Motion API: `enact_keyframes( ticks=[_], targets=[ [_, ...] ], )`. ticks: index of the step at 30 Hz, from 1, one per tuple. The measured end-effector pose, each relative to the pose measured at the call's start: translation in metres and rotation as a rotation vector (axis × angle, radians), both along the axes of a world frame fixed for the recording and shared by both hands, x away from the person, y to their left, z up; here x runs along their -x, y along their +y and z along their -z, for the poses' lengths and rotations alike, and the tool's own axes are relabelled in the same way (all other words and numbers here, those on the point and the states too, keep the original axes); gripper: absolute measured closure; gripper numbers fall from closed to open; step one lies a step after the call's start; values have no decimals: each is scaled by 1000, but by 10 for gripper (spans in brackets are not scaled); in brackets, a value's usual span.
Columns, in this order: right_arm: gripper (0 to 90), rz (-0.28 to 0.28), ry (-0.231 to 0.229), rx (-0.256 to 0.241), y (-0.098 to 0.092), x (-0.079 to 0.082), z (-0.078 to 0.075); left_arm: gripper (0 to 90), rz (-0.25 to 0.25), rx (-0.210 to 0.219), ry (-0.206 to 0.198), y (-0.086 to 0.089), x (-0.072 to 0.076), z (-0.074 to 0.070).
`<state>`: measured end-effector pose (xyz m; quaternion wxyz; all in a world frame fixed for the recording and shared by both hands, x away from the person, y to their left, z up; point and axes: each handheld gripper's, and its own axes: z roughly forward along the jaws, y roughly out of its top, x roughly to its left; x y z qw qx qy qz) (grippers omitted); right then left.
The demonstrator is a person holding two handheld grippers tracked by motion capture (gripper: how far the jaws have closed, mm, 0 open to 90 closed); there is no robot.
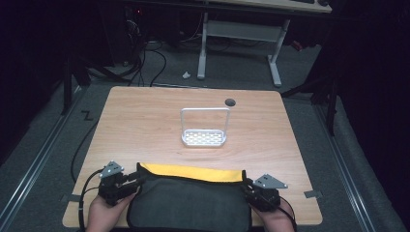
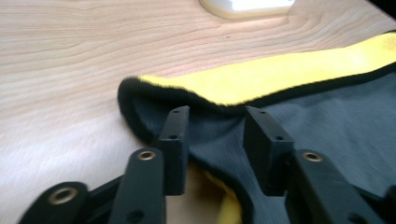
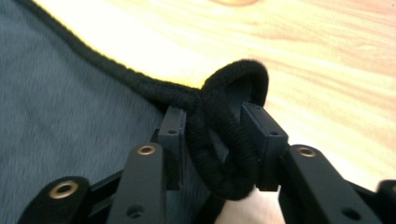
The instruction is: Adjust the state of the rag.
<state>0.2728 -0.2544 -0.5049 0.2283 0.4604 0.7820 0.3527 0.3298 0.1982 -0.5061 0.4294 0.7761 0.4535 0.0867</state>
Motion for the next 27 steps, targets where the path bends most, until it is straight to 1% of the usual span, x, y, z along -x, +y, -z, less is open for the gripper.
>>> enact_keyframes(
  ticks=[1, 2, 3, 4, 5, 6, 8, 9, 10, 11, 13, 14, 15, 16, 17, 19, 20, 21, 22, 23, 24, 25, 26, 27],
  targets=[
    [753, -1, -7, -17, 0, -7, -4, 655, 9, 0, 16, -6, -13, 3],
    [765, 2, -7, -16, 0, -11, -6, 662, 4, 5, 20, -8, -19, 3],
    [772, 6, -8, -12, 0, -15, -7, 667, 4, 5, 20, -8, -19, 3],
    [773, 11, -5, -9, 0, -23, -7, 668, -5, 0, 15, -12, -30, 3],
    [773, 16, 0, -12, -1, -28, -6, 669, -5, 0, 15, -12, -30, 3],
    [771, 28, 6, -11, -2, -37, -5, 672, -21, 2, 22, -14, -42, 3],
    [765, 59, 22, -22, -5, -50, -1, 674, -49, -3, 34, -14, -54, 6],
    [762, 79, 30, -32, -8, -58, 1, 676, -71, 6, 41, -13, -62, 8],
    [762, 79, 30, -32, -8, -58, 1, 681, -71, 6, 41, -13, -62, 8],
    [749, 124, 56, -50, -14, -75, 7, 685, -108, 1, 53, -10, -73, 11],
    [734, 153, 75, -63, -18, -87, 12, 693, -145, 2, 61, -8, -82, 14],
    [714, 166, 79, -55, -19, -92, 13, 697, -168, -1, 49, -7, -86, 15],
    [686, 173, 78, -44, -20, -97, 14, 705, -179, 5, 48, -5, -87, 15],
    [686, 173, 78, -44, -20, -97, 14, 708, -179, 5, 48, -5, -87, 15],
    [605, 185, 74, -45, -22, -102, 11, 709, -204, 15, 45, -1, -88, 14],
    [538, 189, 55, -34, -24, -101, 4, 709, -184, 17, 29, 1, -83, 9],
    [538, 189, 55, -34, -24, -101, 4, 708, -184, 17, 29, 1, -83, 9],
    [508, 189, 12, -21, -25, -95, -6, 707, -140, 9, -12, -3, -69, 3],
    [494, 188, -9, -17, -26, -91, -10, 704, -118, 5, -19, -4, -64, 1],
    [489, 186, -20, -21, -26, -87, -13, 703, -118, 5, -19, -4, -64, 1],
    [484, 173, -36, -23, -26, -81, -17, 699, -72, -14, -39, -9, -47, 0],
    [482, 169, -46, -19, -25, -76, -19, 693, -43, -34, -44, -12, -38, 2],
    [482, 151, -63, -7, -22, -68, -21, 684, -27, -49, -44, -14, -33, 4],
    [482, 151, -63, -7, -22, -68, -21, 681, -27, -49, -44, -14, -33, 4]
  ],
)
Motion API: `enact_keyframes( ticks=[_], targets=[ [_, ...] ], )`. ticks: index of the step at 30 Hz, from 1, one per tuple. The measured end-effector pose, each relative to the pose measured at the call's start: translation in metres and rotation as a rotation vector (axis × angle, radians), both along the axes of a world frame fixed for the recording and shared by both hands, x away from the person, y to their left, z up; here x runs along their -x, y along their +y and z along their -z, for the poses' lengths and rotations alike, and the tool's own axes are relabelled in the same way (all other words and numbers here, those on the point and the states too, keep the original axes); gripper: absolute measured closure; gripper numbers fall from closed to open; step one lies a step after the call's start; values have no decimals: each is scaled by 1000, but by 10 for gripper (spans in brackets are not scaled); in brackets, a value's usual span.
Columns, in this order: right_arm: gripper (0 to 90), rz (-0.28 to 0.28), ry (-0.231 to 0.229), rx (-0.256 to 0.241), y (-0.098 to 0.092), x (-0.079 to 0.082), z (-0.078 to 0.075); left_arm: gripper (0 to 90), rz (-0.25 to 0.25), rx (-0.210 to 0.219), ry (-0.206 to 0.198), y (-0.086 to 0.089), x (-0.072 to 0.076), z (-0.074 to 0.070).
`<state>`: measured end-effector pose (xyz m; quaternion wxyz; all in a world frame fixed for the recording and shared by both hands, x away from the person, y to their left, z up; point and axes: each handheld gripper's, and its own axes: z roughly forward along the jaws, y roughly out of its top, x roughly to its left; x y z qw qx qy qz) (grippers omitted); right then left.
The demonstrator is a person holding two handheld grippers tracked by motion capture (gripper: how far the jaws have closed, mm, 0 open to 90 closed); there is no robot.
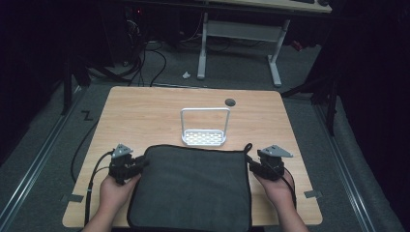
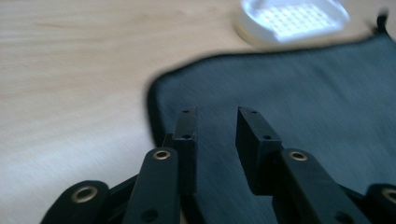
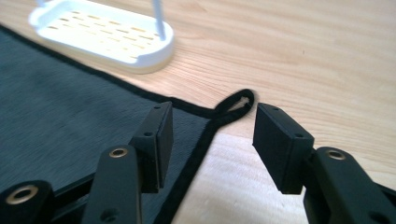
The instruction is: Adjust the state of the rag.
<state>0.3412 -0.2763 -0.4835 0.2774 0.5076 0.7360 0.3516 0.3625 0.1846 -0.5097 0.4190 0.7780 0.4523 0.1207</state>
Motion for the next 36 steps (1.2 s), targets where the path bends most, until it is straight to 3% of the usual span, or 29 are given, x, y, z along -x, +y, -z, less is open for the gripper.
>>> enact_keyframes(
  ticks=[2, 4, 5, 11, 20, 22, 23, 25, 27, 28, 30, 33, 34, 35, 36],
  targets=[
    [518, -65, 10, -22, 11, 18, 1, 679, 32, -44, 3, -4, 16, 9],
    [535, -89, 27, -32, 15, 23, 3, 674, 38, -36, 21, -4, 20, 13],
    [559, -156, 80, -30, 28, 34, 13, 671, 45, -38, 35, -5, 24, 18],
    [584, -211, 174, 51, 47, 46, 36, 664, 50, -24, 32, -4, 29, 21],
    [583, -142, 163, 56, 28, 41, 39, 662, 101, -9, 38, -16, 36, 21],
    [583, -112, 162, 58, 20, 38, 39, 663, 140, 3, 40, -32, 37, 22],
    [583, -112, 162, 58, 20, 38, 39, 662, 140, 3, 40, -32, 37, 22],
    [581, -50, 152, 67, 2, 34, 38, 662, 202, 15, 39, -58, 38, 23],
    [581, 0, 145, 79, -13, 31, 38, 662, 218, 14, 35, -64, 38, 23],
    [581, 0, 145, 79, -13, 31, 38, 662, 245, 13, 29, -73, 40, 23],
    [577, 72, 140, 66, -35, 28, 39, 652, 295, 3, 24, -88, 45, 22],
    [558, 86, 137, 42, -42, 30, 39, 623, 297, 1, 20, -87, 46, 20],
    [550, 83, 131, 45, -41, 32, 39, 613, 262, 10, 12, -79, 43, 19],
    [540, 70, 122, 46, -39, 34, 38, 602, 262, 10, 12, -79, 43, 19],
    [533, 57, 108, 50, -36, 36, 36, 594, 211, 26, 11, -68, 37, 19]
  ],
)
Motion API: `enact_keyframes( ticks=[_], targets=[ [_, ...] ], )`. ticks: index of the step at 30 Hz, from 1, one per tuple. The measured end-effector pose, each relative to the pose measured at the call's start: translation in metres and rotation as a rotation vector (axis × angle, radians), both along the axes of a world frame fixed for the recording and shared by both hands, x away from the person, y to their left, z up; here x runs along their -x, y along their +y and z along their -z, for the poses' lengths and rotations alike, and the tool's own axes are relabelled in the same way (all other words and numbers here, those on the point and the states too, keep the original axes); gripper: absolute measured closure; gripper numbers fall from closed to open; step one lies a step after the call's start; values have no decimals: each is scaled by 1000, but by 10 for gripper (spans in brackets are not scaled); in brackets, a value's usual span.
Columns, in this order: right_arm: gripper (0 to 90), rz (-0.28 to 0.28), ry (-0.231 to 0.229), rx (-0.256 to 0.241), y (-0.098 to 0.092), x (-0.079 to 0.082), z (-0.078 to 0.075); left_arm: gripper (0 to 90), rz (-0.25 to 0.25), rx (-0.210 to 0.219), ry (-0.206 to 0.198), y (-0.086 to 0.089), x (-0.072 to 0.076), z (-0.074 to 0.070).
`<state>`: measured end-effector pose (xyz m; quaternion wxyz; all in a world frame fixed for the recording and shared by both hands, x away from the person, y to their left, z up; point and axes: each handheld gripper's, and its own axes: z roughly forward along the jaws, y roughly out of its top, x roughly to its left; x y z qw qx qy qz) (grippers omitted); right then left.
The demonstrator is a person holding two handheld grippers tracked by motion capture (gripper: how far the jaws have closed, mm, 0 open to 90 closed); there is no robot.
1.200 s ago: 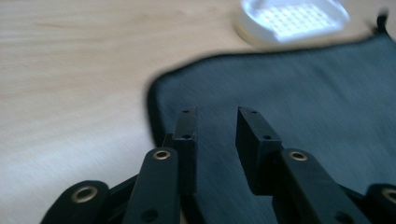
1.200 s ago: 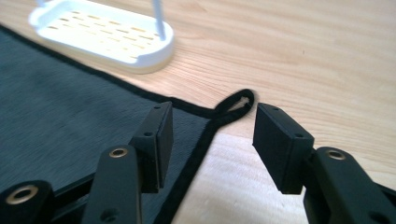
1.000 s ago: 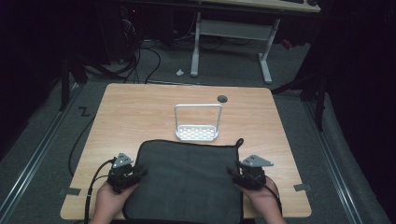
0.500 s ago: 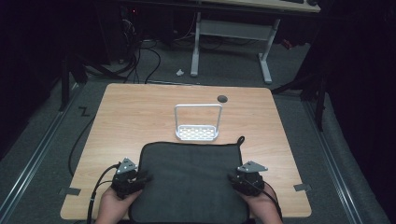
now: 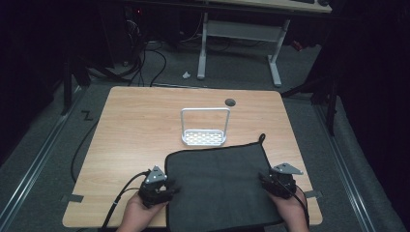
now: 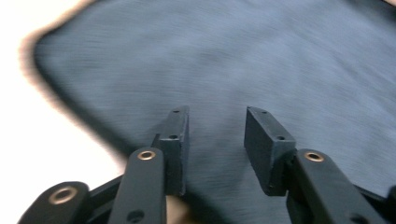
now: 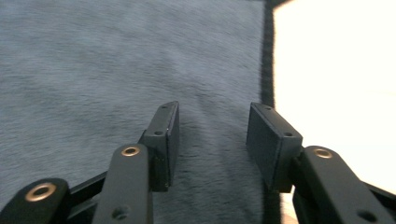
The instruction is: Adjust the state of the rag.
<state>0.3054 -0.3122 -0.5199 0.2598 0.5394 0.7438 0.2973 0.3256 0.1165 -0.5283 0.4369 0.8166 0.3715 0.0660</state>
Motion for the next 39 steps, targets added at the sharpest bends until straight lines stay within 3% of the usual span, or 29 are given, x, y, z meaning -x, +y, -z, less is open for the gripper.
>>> enact_keyframes(
  ticks=[2, 3, 5, 6, 9, 13, 14, 15, 16, 18, 19, 20, 21, 22, 24, 26, 27, 28, 30, 32, 33, 39],
  targets=[
    [525, -24, -23, 8, 7, 3, -3, 582, -56, 23, 9, 11, -9, 0],
    [525, -24, -23, 8, 7, 3, -3, 568, -56, 23, 9, 11, -9, 0],
    [520, -67, -54, 18, 21, 6, -8, 528, -125, 34, -1, 18, -25, 0],
    [520, -77, -57, 23, 24, 6, -8, 522, -125, 34, -1, 18, -25, 0],
    [521, -101, -59, 36, 34, 7, -8, 505, -196, 28, 8, 17, -56, 0],
    [521, -128, -49, 50, 40, 7, -4, 503, -218, 31, 39, 10, -75, 1],
    [521, -130, -47, 47, 41, 7, -4, 504, -221, -8, 46, 2, -83, 3],
    [521, -138, -47, 47, 43, 7, -3, 504, -221, -8, 46, 2, -83, 3],
    [521, -143, -44, 46, 45, 8, -4, 504, -216, -35, 16, -6, -84, 4],
    [518, -151, -46, 42, 47, 8, -4, 505, -212, -51, -2, -10, -82, 4],
    [510, -172, -46, 23, 54, 10, -5, 529, -199, -95, -48, -17, -77, 5],
    [508, -185, -51, 22, 57, 11, -6, 545, -199, -95, -48, -17, -77, 5],
    [505, -207, -58, 25, 63, 13, -8, 569, -186, -154, -94, -23, -72, 5],
    [505, -207, -58, 25, 63, 13, -8, 611, -186, -154, -94, -23, -72, 5],
    [489, -265, -69, 9, 82, 18, -12, 696, -171, -141, -95, -22, -70, 6],
    [487, -281, -74, 5, 87, 20, -13, 748, -168, -139, -93, -21, -70, 6],
    [479, -333, -76, 2, 106, 25, -16, 759, -159, -108, -69, -18, -72, 6],
    [479, -333, -76, 2, 106, 25, -16, 764, -159, -108, -69, -18, -72, 6],
    [468, -390, -70, -18, 130, 29, -17, 771, -157, -20, 3, -9, -76, 7],
    [466, -400, -68, -19, 136, 30, -17, 771, -159, 0, 21, -7, -77, 8],
    [456, -433, -57, -21, 152, 31, -16, 770, -162, 21, 36, -4, -79, 8],
    [440, -506, -39, -18, 185, 35, -11, 766, -165, 53, 63, -1, -81, 9]
  ],
)
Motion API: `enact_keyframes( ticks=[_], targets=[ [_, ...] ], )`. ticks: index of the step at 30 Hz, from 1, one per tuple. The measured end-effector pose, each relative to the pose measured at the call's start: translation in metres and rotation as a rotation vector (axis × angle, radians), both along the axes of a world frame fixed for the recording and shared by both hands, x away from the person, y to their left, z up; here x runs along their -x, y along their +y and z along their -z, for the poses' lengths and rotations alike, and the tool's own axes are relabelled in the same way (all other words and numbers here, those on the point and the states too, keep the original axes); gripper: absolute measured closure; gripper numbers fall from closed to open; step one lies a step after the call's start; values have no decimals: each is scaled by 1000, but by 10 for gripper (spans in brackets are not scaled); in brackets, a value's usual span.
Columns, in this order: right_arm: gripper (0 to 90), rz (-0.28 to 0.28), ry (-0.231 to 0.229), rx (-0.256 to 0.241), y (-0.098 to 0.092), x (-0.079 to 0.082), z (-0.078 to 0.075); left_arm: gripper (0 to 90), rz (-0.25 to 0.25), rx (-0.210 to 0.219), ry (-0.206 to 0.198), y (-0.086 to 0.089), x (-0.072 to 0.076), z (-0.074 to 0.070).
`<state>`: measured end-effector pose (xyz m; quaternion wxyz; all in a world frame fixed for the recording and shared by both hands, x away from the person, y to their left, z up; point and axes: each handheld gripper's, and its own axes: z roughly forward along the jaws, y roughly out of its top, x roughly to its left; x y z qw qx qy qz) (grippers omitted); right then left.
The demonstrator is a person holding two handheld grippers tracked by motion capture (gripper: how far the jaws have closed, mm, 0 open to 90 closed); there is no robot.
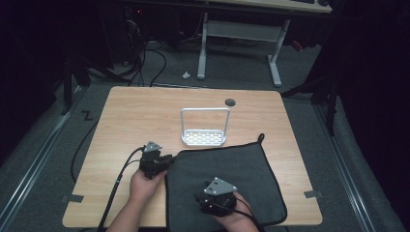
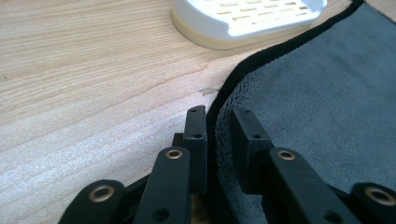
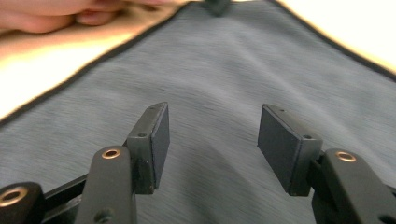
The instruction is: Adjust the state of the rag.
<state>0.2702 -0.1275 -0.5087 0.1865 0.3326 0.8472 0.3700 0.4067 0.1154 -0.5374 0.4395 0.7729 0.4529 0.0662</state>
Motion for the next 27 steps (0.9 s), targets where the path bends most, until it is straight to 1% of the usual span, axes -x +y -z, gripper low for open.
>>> enact_keyframes(
  ticks=[1, 2, 3, 4, 6, 7, 9, 10, 11, 13, 14, 16, 21, 22, 25, 26, 27],
  targets=[
    [440, -30, 12, 7, 13, 1, 2, 766, -2, 6, 5, 0, 0, 0],
    [440, -46, 19, 9, 19, 1, 3, 766, -2, 7, 7, 1, -1, 0],
    [440, -46, 19, 9, 19, 1, 3, 766, -2, 7, 7, 1, -1, 0],
    [440, -59, 31, 7, 26, 1, 4, 766, -2, 9, 7, 1, -1, 0],
    [439, -106, 53, 5, 44, 0, 8, 762, -3, 13, 8, 1, 0, 0],
    [439, -117, 61, 11, 50, 0, 9, 760, -2, 12, 8, 1, 0, 0],
    [439, -142, 75, 9, 60, 0, 11, 758, -3, 14, 9, 1, 0, 0],
    [439, -142, 75, 9, 60, 0, 11, 757, -3, 14, 9, 1, 0, 0],
    [438, -164, 78, 6, 68, 2, 13, 756, -2, 14, 9, 1, 0, 0],
    [438, -177, 82, 10, 74, 3, 14, 754, -2, 14, 9, 1, 0, 0],
    [438, -177, 82, 10, 74, 3, 14, 754, -2, 14, 9, 1, 0, 0],
    [435, -194, 98, 25, 80, 5, 17, 753, -2, 16, 10, 2, 0, 0],
    [474, -193, 104, 20, 79, 5, 18, 753, -4, 16, 10, 2, 0, 0],
    [517, -188, 105, 18, 78, 5, 18, 754, -4, 19, 11, 2, 0, 1],
    [586, -189, 102, 23, 77, 5, 18, 753, -4, 19, 12, 2, 0, 0],
    [586, -189, 102, 23, 77, 5, 18, 753, -4, 18, 12, 2, 0, 0],
    [622, -185, 102, 24, 77, 5, 17, 754, -4, 19, 12, 2, 1, 0]
  ],
)
